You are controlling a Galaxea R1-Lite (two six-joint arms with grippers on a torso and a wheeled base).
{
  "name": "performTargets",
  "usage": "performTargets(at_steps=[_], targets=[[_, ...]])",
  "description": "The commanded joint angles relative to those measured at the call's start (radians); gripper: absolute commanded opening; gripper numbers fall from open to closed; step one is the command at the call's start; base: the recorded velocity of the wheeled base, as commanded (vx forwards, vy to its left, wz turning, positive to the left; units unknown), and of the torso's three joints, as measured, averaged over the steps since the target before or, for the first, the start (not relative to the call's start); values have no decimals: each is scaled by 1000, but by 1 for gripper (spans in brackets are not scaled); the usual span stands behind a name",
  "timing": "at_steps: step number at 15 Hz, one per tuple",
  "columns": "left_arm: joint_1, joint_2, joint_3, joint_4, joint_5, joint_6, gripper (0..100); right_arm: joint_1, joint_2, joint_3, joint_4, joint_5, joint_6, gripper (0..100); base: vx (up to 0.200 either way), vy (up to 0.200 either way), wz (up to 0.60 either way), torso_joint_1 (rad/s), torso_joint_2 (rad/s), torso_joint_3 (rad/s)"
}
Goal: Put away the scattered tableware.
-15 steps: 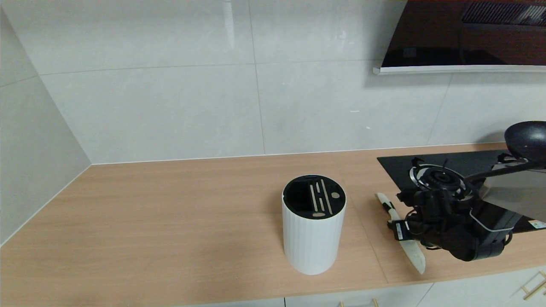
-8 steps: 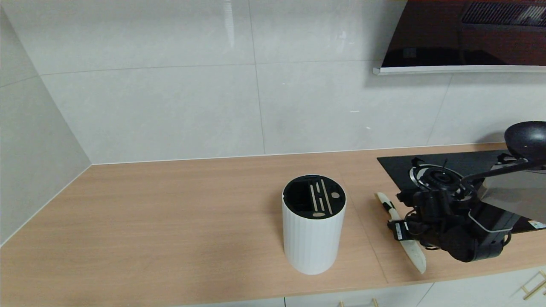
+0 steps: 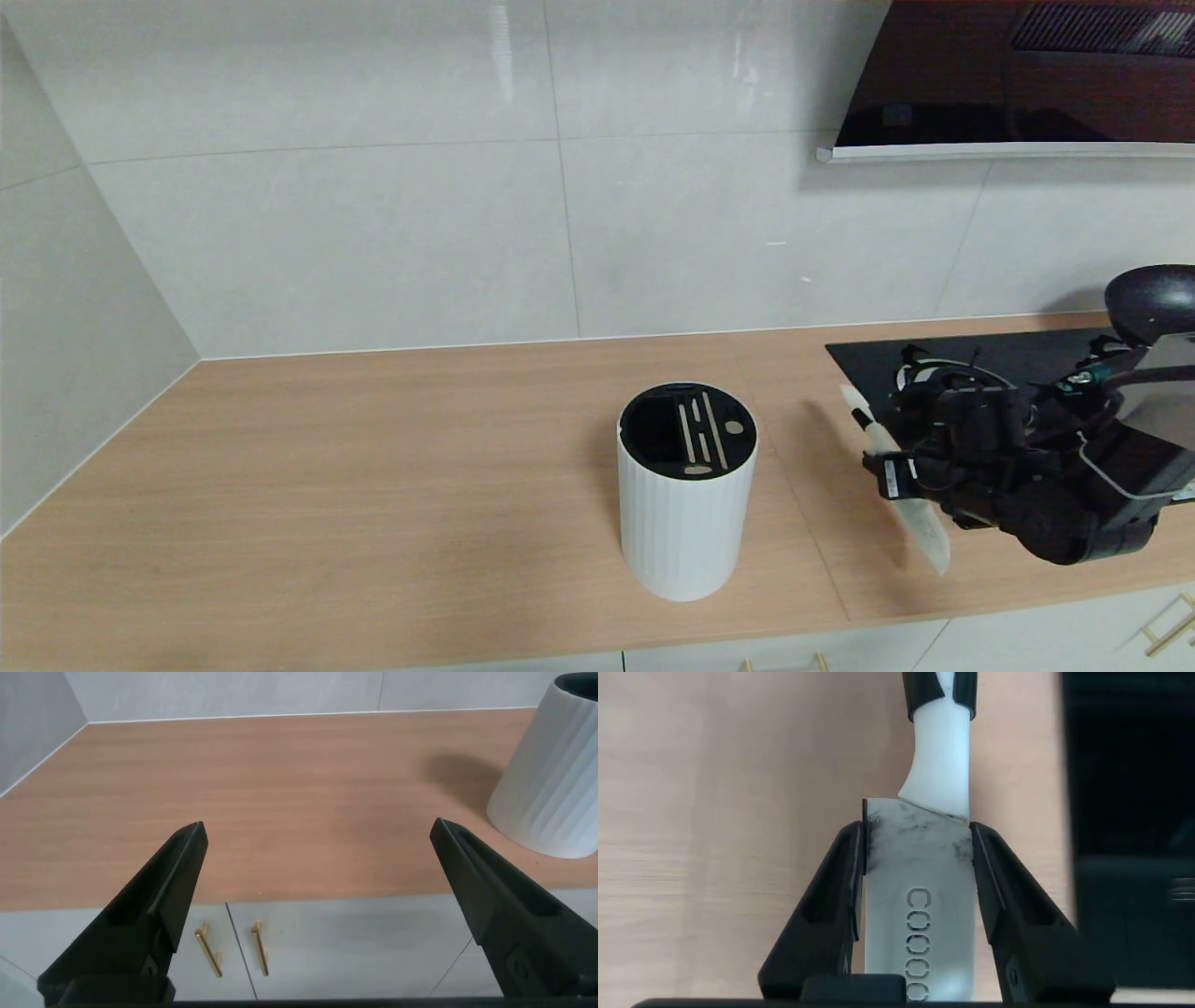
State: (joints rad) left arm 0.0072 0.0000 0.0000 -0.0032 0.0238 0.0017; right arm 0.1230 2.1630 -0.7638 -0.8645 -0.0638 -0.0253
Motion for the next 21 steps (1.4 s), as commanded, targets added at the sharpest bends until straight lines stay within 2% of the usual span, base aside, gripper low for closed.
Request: performTargets(at_steps=[1, 2, 4, 6, 7, 8, 9, 10, 11, 12, 13, 14, 15, 16, 17, 18, 19, 20, 21], targets=[[0, 0, -77, 8, -19, 3, 100, 24, -198, 34, -13, 1, -1, 0, 0, 0, 0, 0, 0, 0], [-6, 18, -153, 52, -67, 3, 100, 29, -255, 26, -10, 2, 1, 0, 0, 0, 0, 0, 0, 0], [-18, 198, -370, 189, -246, 3, 100, 66, -359, -28, 30, 1, 1, 0, 0, 0, 0, 0, 0, 0], [-18, 449, -561, 207, -372, 3, 100, 122, -433, -83, 88, -4, 4, 0, 0, 0, 0, 0, 0, 0], [-18, 525, -609, 206, -398, 3, 100, 147, -453, -84, 90, -8, 5, 0, 0, 0, 0, 0, 0, 0], [-29, 673, -710, 203, -466, 4, 100, 208, -494, -81, 91, -31, 25, 0, 0, 0, 0, 0, 0, 0], [-55, 750, -753, 201, -501, 1, 100, 253, -514, -77, 90, -50, 42, 0, 0, 0, 0, 0, 0, 0], [-119, 857, -779, 163, -512, -29, 100, 307, -543, -72, 91, -80, 50, 0, 0, 0, 0, 0, 0, 0], [-187, 930, -778, 98, -512, -89, 100, 340, -560, -65, 90, -90, 56, 0, 0, 0, 0, 0, 0, 0], [-259, 997, -775, 14, -512, -174, 100, 388, -585, -51, 91, -93, 59, 0, 0, 0, 0, 0, 0, 0], [-312, 1045, -772, -57, -512, -239, 100, 420, -601, -42, 93, -93, 59, 0, 0, 0, 0, 0, 0, 0], [-386, 1132, -770, -213, -512, -373, 100, 507, -624, -28, 93, -103, 59, 0, 0, 0, 0, 0, 0, 0], [-426, 1178, -756, -291, -513, -434, 100, 550, -631, -19, 93, -119, 59, 0, 0, 0, 0, 0, 0, 0], [-478, 1244, -739, -383, -515, -483, 100, 587, -629, -6, 93, -123, 59, 0, 0, 0, 0, 0, 0, 0], [-518, 1296, -718, -454, -512, -500, 100, 626, -626, 6, 93, -123, 61, 0, 0, 0, 0, 0, 0, 0], [-553, 1365, -684, -577, -509, -519, 100, 667, -617, 20, 91, -122, 68, 0, 0, 0, 0, 0, 0, 0], [-572, 1419, -653, -712, -502, -537, 100, 692, -604, 26, 84, -119, 84, 0, 0, 0, 0, 0, 0, 0], [-578, 1448, -643, -776, -493, -549, 100, 696, -594, 23, 84, -117, 96, 0, 0, 0, 0, 0, 0, 0], [-610, 1534, -623, -920, -438, -592, 100, 722, -571, 17, 79, -117, 127, 0, 0, 0, 0, 0, 0, 0]])
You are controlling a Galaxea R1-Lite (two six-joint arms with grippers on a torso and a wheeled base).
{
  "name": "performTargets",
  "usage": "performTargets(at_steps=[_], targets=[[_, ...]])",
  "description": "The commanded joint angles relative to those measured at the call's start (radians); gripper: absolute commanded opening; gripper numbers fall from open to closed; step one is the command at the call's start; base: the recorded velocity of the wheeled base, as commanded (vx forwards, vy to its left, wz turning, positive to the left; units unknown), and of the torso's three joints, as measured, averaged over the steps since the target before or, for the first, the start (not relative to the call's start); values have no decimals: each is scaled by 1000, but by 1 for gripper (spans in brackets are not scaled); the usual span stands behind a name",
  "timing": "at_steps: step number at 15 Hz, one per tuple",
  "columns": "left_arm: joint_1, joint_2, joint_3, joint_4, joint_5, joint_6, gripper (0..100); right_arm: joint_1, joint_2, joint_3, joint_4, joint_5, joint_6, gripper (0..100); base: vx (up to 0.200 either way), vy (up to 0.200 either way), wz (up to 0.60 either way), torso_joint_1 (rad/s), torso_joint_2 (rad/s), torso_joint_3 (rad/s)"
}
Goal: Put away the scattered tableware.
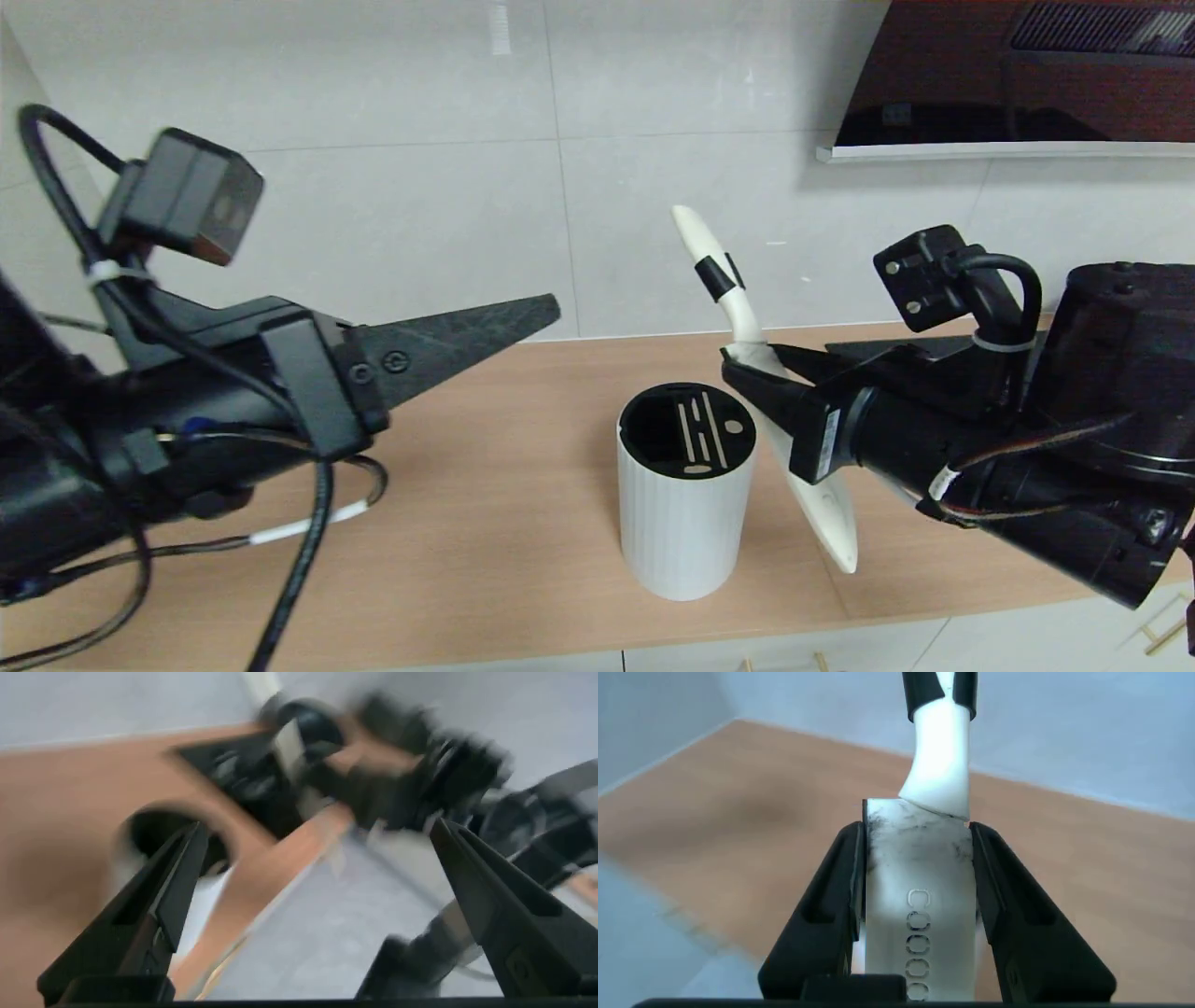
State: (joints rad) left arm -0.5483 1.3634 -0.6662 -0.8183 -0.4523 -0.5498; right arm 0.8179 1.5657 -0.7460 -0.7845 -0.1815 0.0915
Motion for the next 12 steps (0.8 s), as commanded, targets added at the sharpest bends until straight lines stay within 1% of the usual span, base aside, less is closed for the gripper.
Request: performTargets(at_steps=[1, 3, 4, 6, 10, 12], targets=[[-85, 230, 53, -183, 90, -48, 100, 46, 40, 4, -7, 0, 13, 0, 0, 0, 0, 0, 0, 0], [-128, 306, 53, -282, 184, -42, 100, 76, 57, 14, -29, 0, 13, 0, 0, 0, 0, 0, 0, 0], [-137, 316, 53, -308, 198, -41, 100, 96, 59, 22, -35, 0, 13, 0, 0, 0, 0, 0, 0, 0], [-140, 321, 51, -312, 199, -42, 100, 136, 76, 22, -36, -1, 14, 0, 0, 0, 0, 0, 0, 0], [-142, 326, 45, -317, 202, -42, 100, 155, 83, 31, -41, -1, 13, 0, 0, 0, 0, 0, 0, 0], [-140, 330, 46, -371, 202, -42, 100, 161, 85, 45, -42, 0, 11, 0, 0, 0, 0, 0, 0, 0]])
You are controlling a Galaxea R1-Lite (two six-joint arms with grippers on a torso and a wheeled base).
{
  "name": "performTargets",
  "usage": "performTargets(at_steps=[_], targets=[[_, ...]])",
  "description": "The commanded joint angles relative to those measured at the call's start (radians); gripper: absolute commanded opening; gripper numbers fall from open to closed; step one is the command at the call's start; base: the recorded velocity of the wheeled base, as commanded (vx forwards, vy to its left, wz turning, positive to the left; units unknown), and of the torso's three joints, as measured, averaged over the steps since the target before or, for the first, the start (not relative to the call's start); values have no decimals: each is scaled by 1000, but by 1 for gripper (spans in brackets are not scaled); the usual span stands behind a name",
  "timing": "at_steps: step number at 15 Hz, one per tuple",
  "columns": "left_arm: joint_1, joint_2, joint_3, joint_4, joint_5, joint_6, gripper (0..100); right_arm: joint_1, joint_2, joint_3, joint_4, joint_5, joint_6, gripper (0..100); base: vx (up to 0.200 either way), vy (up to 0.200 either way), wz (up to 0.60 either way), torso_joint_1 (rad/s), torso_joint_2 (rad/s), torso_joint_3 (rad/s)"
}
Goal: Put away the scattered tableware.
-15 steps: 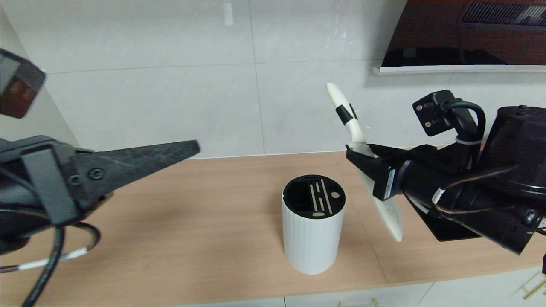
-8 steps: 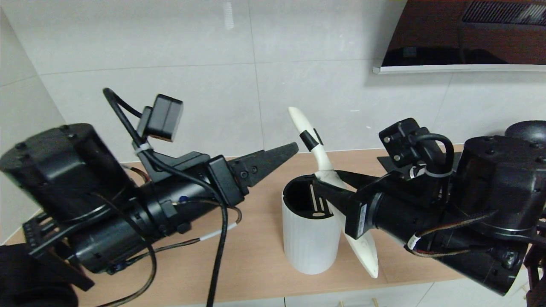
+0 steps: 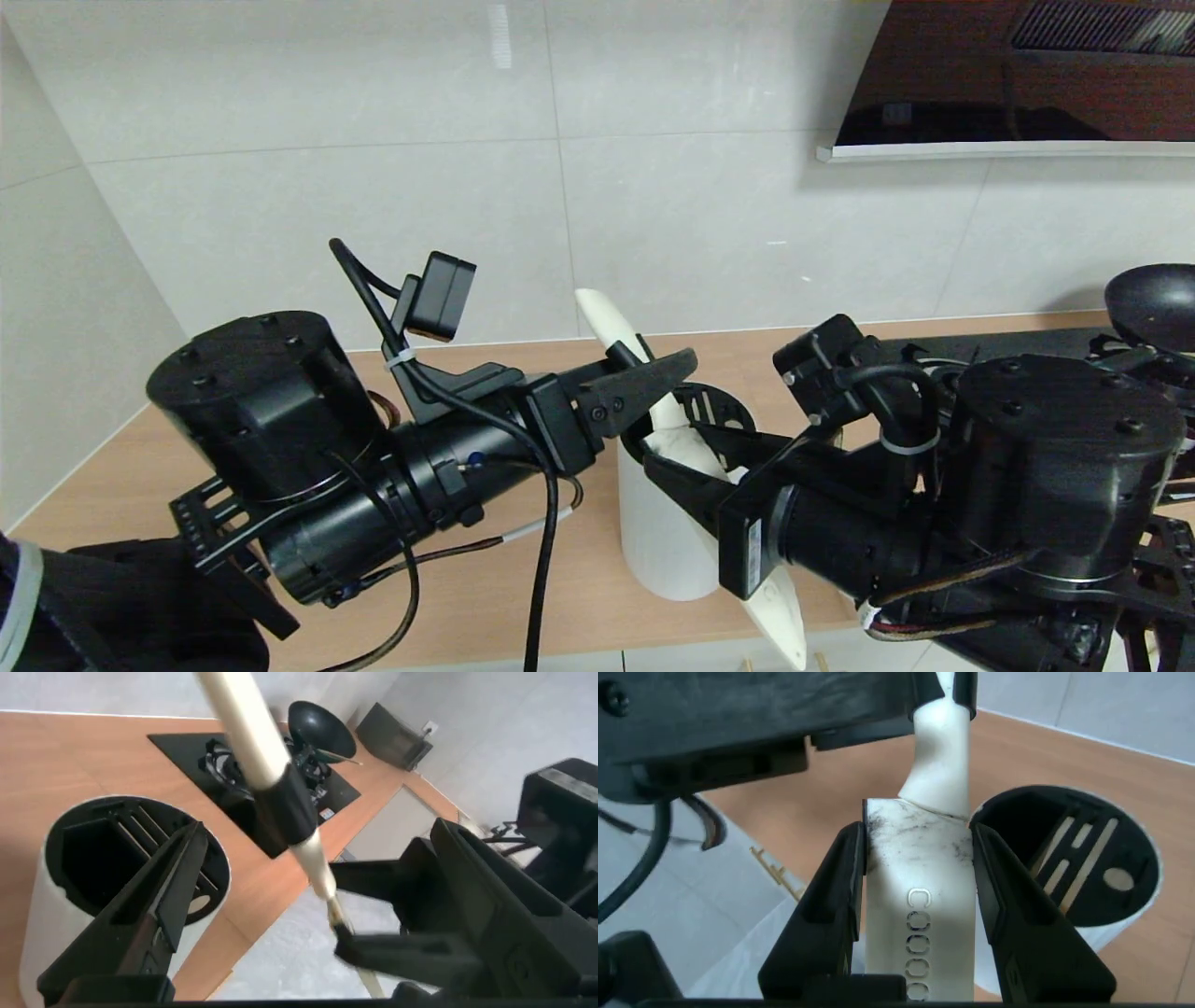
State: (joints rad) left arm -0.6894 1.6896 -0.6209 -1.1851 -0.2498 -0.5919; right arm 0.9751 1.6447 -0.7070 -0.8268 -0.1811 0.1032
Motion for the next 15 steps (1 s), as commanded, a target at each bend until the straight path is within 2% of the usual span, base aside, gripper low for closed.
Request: performTargets(at_steps=[1, 14, 15], targets=[[1, 4, 1, -5, 0, 0, 100, 4, 6, 6, 0, 0, 0, 0, 0, 0, 0, 0, 0, 0], [2, 36, -3, -11, 24, 0, 100, 30, 0, 20, 0, -1, -2, 0, 0, 0, 0, 0, 0, 0], [2, 39, -3, -11, 27, 0, 0, 30, 0, 20, -2, -1, -2, 0, 0, 0, 0, 0, 0, 0]])
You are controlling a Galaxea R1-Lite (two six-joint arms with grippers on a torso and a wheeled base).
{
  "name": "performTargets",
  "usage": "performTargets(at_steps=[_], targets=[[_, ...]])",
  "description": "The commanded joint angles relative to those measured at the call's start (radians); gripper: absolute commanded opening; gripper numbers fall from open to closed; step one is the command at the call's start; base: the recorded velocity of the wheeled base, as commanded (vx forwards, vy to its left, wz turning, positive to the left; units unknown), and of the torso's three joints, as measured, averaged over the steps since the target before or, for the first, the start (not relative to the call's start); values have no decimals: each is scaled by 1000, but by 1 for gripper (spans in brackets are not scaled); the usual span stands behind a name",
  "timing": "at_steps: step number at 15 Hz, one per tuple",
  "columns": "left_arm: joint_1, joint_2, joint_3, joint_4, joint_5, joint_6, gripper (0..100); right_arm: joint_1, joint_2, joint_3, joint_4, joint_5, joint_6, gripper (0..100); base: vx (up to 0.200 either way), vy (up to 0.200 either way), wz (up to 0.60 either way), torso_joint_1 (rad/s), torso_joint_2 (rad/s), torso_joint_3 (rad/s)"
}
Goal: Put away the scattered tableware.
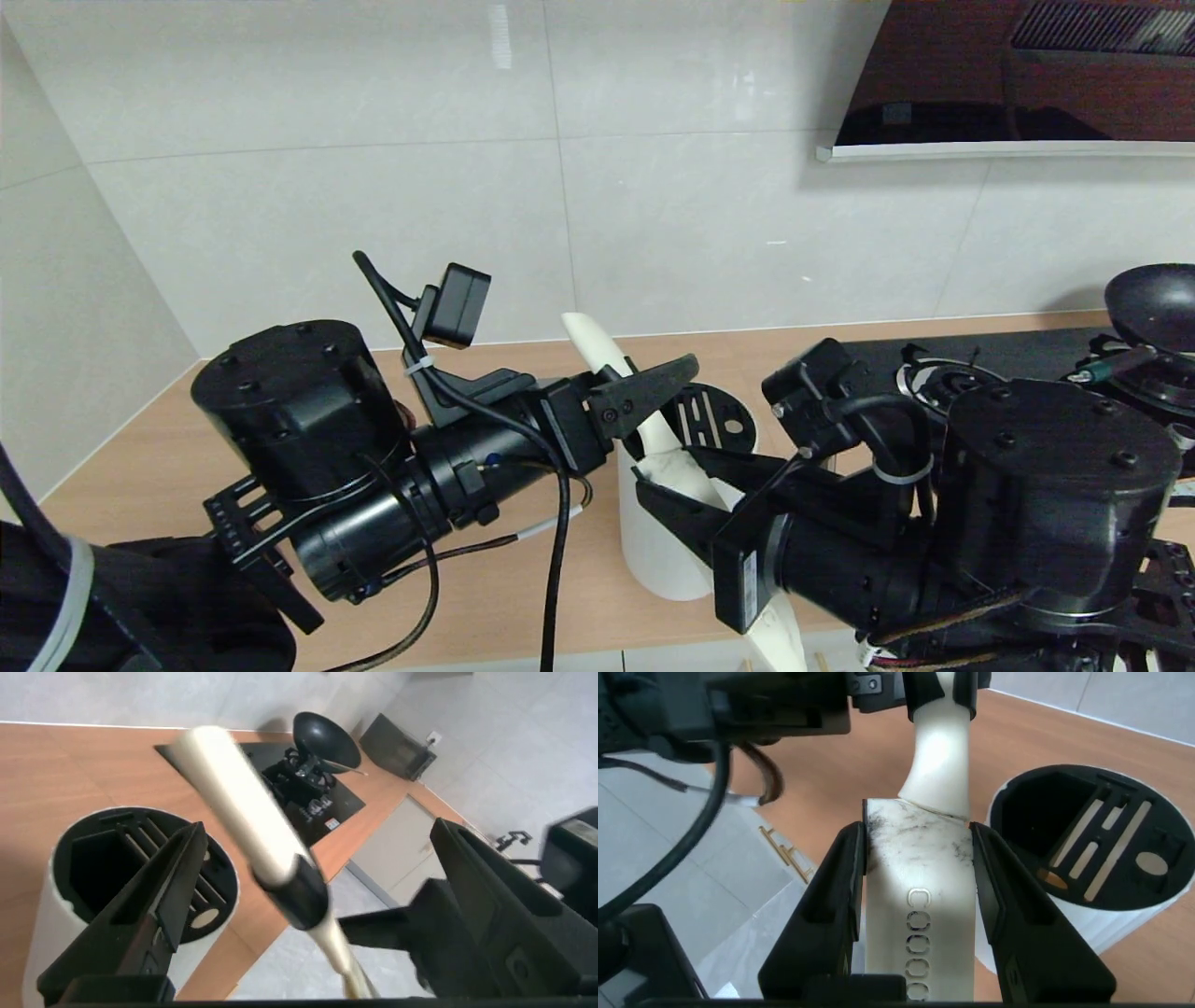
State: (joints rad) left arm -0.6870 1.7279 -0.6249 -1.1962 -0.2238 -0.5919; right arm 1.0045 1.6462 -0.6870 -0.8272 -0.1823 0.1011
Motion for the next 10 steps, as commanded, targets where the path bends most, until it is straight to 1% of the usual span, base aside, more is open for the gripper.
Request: performTargets(at_steps=[1, 10], targets=[[0, 4, 1, 0, 3, 0, 0, 0, -2, 1, -6, 0, 0, 0, 0, 0, 0, 0, 0, 0], [0, 4, 4, 1, 0, 1, 0, -1, -2, 11, -21, -2, -3, 0, 0, 0, 0, 0, 0, 0]])
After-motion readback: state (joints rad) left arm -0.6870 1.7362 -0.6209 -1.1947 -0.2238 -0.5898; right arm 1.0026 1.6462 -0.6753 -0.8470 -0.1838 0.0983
